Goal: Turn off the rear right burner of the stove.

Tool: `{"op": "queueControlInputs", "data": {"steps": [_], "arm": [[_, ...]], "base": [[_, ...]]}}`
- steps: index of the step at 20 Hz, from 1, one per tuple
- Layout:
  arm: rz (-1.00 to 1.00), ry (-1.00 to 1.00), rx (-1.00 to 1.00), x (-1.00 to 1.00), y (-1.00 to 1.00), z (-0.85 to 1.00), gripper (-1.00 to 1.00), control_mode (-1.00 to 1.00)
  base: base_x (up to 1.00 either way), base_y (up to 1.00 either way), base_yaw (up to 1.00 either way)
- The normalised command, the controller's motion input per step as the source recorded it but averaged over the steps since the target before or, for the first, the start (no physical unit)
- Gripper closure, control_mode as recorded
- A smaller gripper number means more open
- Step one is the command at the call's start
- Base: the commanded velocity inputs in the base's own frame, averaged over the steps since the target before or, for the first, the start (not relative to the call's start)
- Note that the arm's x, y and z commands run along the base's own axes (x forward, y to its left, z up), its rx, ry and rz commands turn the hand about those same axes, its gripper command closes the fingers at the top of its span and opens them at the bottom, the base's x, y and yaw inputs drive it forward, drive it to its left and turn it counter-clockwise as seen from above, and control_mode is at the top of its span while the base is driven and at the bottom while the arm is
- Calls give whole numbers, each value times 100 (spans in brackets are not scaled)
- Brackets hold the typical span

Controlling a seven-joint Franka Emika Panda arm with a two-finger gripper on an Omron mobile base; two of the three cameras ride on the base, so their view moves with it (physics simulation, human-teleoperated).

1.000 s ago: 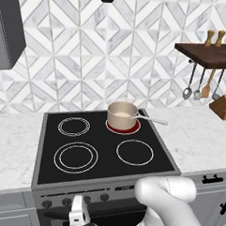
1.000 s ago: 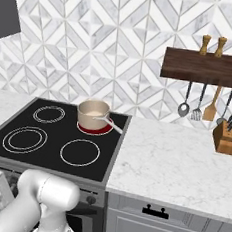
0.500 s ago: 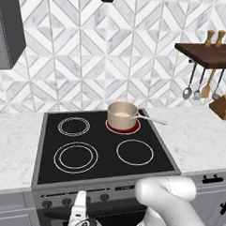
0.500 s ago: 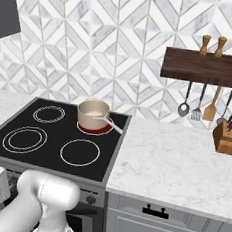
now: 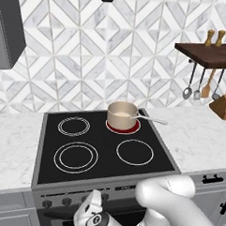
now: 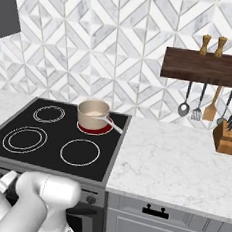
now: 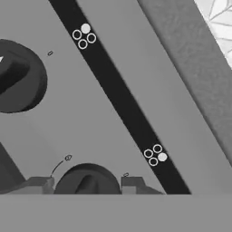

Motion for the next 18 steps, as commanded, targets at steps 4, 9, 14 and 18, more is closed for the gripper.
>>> {"op": "queueControlInputs", "data": {"steps": [4, 9, 14, 18], "arm": [[-11, -21, 55, 0, -26, 61, 100, -100], [-14, -24, 58, 0, -26, 52, 100, -100], [-16, -25, 58, 0, -22, 46, 100, -100], [-18, -25, 57, -1, -25, 39, 100, -100]], "base": [[0, 0, 0], [0, 0, 0], [0, 0, 0], [0, 0, 0]]}}
